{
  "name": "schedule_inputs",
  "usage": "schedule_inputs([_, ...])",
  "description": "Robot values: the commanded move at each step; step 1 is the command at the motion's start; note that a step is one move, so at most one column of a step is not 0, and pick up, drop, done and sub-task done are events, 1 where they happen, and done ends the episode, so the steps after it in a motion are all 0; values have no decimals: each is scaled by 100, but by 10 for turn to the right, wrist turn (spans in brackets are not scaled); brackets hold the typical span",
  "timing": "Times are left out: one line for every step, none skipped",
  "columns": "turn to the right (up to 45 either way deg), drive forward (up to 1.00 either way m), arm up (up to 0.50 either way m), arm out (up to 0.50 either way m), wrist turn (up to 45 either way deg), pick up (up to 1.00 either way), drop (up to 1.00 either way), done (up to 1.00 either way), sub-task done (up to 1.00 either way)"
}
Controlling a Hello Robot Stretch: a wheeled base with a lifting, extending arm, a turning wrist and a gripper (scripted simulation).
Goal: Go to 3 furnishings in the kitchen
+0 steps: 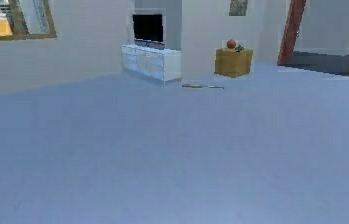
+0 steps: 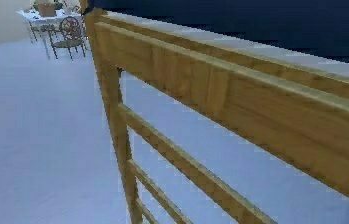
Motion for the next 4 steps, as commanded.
schedule_inputs([0,35,0,0,0,0,0,0,0])
schedule_inputs([360,0,0,0,0,0,0,0,0])
schedule_inputs([0,100,0,0,0,0,0,0,0])
schedule_inputs([30,0,0,0,0,0,0,0,0])
